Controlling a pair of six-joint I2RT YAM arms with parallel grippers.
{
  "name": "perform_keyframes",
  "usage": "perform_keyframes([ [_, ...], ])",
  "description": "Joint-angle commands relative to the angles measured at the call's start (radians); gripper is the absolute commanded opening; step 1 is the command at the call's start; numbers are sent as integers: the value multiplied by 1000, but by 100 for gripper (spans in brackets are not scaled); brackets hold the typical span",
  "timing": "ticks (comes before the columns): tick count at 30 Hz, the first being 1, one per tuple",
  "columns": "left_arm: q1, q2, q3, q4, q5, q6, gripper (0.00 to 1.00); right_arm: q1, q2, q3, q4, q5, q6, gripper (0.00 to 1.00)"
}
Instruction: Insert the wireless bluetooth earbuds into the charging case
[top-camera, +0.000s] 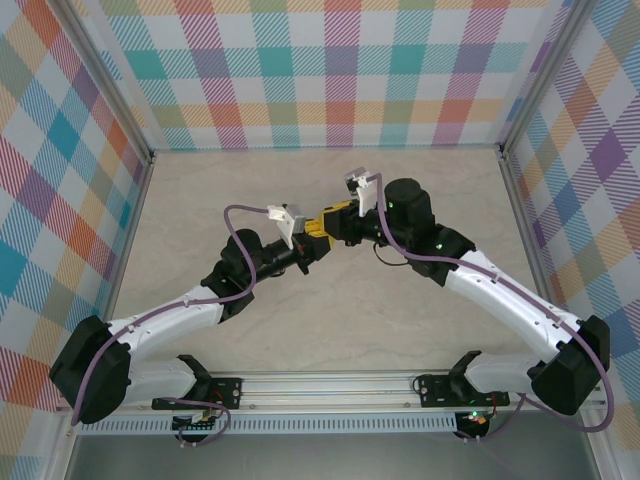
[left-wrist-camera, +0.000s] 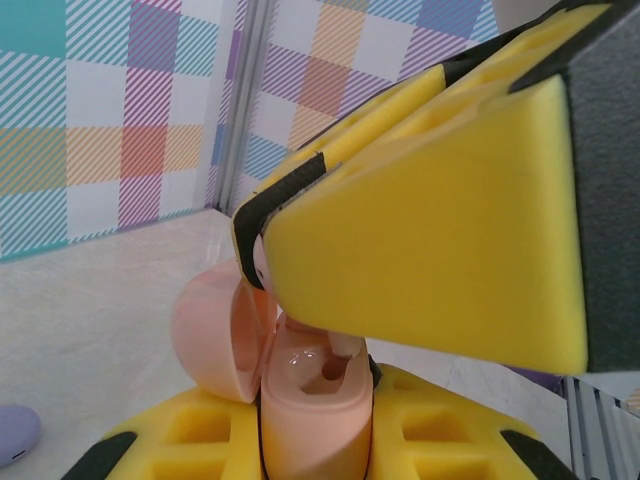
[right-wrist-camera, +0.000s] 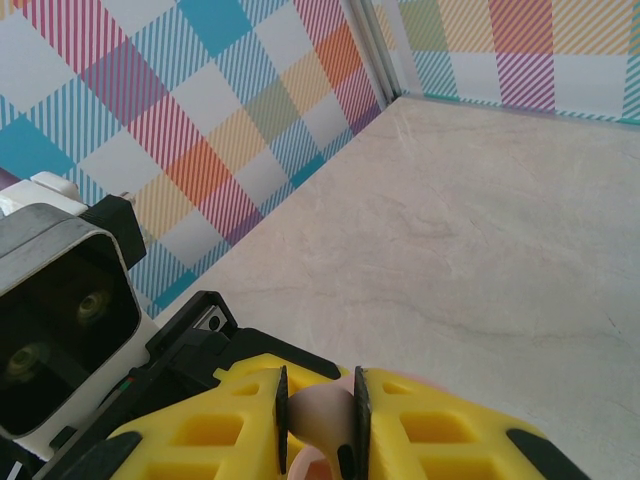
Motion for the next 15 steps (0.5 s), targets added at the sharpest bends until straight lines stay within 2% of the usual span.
perform_keyframes([
  [1, -15, -3, 10, 64, 0, -20, 15, 4, -20, -16, 17, -6, -6, 26],
  [15, -15, 10, 3, 111, -23, -49, 15, 4, -21, -33, 30, -9, 24, 25],
])
